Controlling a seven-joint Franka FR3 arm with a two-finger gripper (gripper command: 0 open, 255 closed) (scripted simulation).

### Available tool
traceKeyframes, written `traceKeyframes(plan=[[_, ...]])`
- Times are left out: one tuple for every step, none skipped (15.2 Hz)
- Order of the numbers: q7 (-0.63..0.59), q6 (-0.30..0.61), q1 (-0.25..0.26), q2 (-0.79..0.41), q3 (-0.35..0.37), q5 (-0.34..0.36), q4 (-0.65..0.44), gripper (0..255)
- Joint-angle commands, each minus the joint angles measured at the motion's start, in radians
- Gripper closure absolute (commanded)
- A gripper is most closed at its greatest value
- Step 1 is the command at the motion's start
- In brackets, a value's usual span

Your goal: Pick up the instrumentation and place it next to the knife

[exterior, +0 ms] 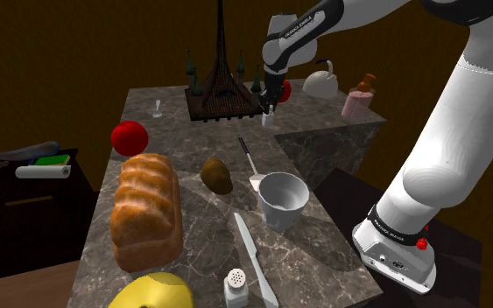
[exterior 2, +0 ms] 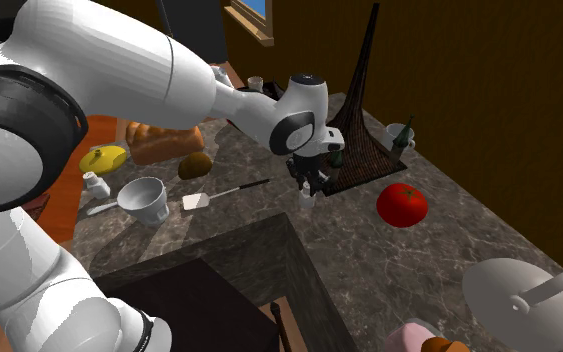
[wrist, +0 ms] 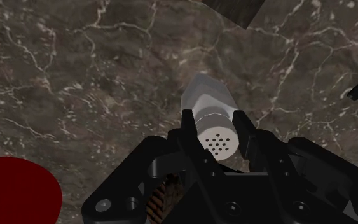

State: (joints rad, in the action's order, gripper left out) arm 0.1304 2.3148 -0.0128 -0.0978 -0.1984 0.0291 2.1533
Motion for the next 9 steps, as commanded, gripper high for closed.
traceKeyframes(plan=[[0.000, 0.000, 0.000, 0.000, 0.000, 0.000, 0.000, 255], [0.000, 0.000, 0.000, 0.000, 0.000, 0.000, 0.000, 255], [0.000, 0.000, 0.000, 0.000, 0.000, 0.000, 0.000, 255], [0.000, 0.000, 0.000, 0.000, 0.000, 0.000, 0.000, 255], [0.000, 0.000, 0.000, 0.000, 0.000, 0.000, 0.000, 255], [0.000, 0.000, 0.000, 0.000, 0.000, 0.000, 0.000, 255], [0.000, 0.000, 0.000, 0.000, 0.000, 0.000, 0.000, 255], [-0.001, -0.013, 0.000, 0.007, 0.000, 0.002, -0.005, 255], [-0.001, -0.025, 0.001, 0.015, 0.000, 0.003, -0.011, 255]])
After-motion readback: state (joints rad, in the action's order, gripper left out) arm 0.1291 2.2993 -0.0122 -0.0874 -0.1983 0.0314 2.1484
